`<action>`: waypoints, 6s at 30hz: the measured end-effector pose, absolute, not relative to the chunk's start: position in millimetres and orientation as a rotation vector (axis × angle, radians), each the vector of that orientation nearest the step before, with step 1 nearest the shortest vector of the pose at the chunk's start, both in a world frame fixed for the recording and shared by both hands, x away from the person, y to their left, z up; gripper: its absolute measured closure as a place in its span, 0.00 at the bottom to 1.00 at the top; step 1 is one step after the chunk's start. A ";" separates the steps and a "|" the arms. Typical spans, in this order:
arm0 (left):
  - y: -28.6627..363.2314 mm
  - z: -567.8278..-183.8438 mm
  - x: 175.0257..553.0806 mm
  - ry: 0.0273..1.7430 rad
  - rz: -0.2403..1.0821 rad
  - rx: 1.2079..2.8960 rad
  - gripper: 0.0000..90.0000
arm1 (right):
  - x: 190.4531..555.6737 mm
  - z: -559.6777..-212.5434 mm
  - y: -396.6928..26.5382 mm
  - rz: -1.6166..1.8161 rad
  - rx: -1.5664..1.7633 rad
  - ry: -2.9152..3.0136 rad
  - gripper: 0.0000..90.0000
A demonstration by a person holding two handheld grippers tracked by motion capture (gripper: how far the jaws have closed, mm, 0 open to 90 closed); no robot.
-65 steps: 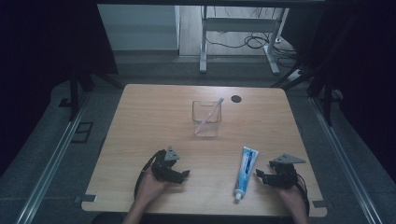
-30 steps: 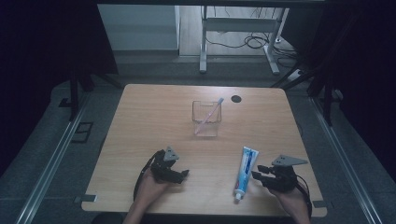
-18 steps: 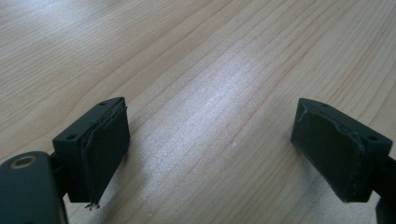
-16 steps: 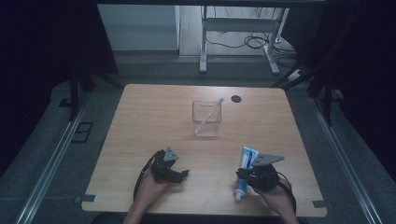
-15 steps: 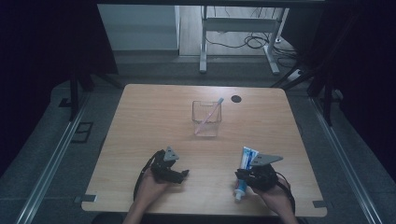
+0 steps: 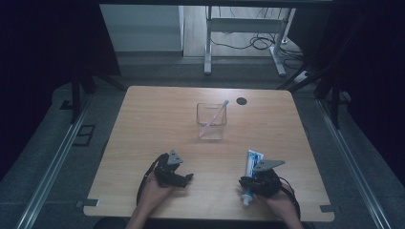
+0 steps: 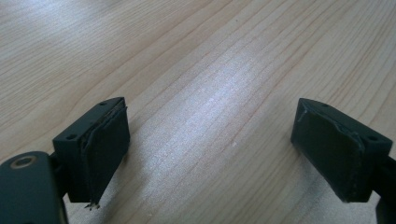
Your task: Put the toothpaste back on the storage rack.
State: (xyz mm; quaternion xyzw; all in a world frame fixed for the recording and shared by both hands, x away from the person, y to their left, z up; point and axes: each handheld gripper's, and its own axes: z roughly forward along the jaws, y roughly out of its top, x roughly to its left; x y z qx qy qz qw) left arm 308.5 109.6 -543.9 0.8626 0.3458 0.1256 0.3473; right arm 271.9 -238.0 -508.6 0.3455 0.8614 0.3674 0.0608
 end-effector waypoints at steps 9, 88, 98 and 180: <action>109.5 -543.9 308.5 0.902 0.328 2.236 0.13 | 269.6 -507.9 -248.4 1.088 1.057 2.614 0.87; 109.7 -543.6 308.5 0.904 0.325 2.238 0.13 | 328.2 -501.2 -271.0 0.399 1.239 2.783 0.53; 109.7 -543.7 308.5 0.905 0.326 2.238 0.13 | 337.0 -497.3 -260.1 0.261 1.243 2.821 0.70; 110.1 -543.4 309.0 0.897 0.331 2.245 0.13 | 385.2 -403.6 -208.0 1.134 1.028 2.457 0.81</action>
